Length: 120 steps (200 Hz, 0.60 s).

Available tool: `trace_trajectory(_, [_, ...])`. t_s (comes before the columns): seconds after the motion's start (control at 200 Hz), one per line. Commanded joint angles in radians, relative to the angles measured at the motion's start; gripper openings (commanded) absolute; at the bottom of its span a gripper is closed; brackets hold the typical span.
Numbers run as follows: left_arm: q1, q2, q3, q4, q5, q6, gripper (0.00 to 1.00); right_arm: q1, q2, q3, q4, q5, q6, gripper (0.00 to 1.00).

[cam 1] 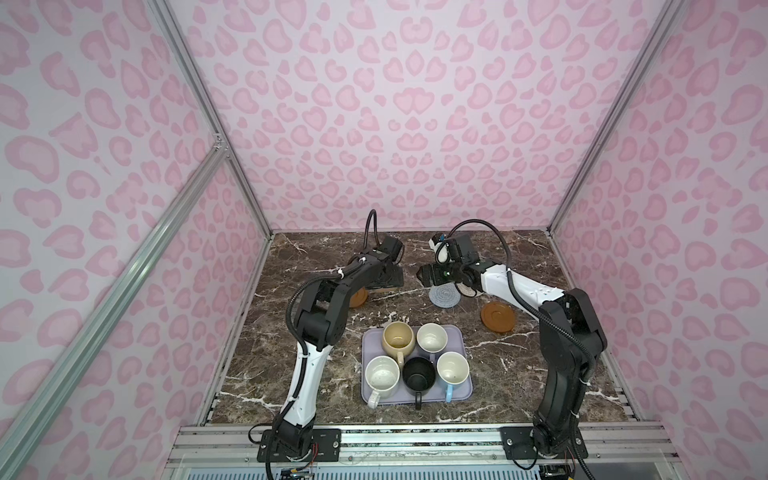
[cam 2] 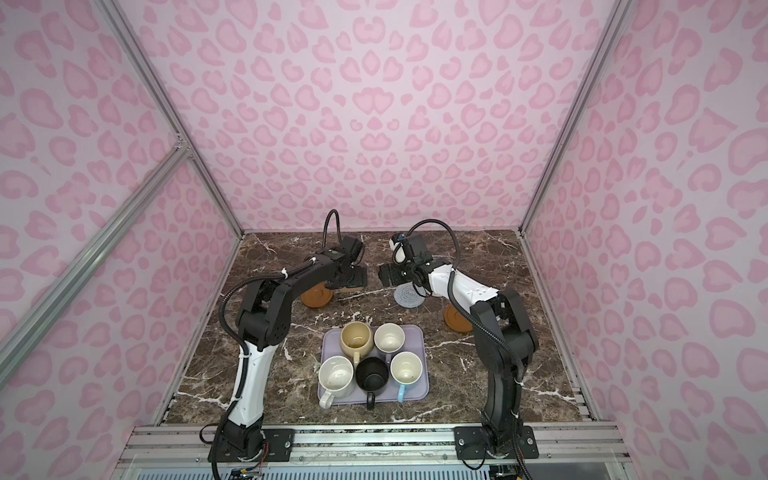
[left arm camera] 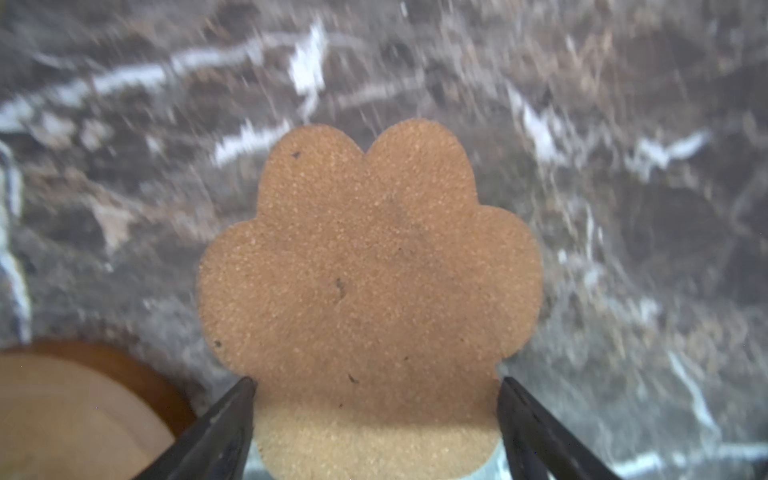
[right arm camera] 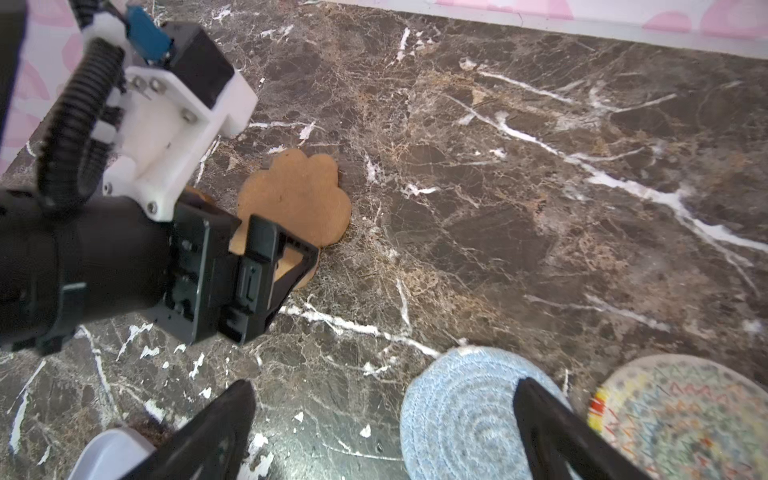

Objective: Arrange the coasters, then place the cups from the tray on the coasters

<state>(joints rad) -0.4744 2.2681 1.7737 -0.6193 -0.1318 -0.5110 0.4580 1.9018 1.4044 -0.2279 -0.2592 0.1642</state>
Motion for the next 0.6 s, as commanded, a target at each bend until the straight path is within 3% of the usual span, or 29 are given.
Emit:
trace_trajectory(0.0, [-0.004,-0.04,-0.054,-0.028,0.044,-0.003,0.86,0.0,0.002,-0.004,0.029,-0.013,0.005,0.99])
trace_trajectory(0.595, [-0.024,-0.113,-0.177,0.0,0.043,-0.036,0.86,0.0,0.005,-0.008,0.034,-0.031,0.018,0.98])
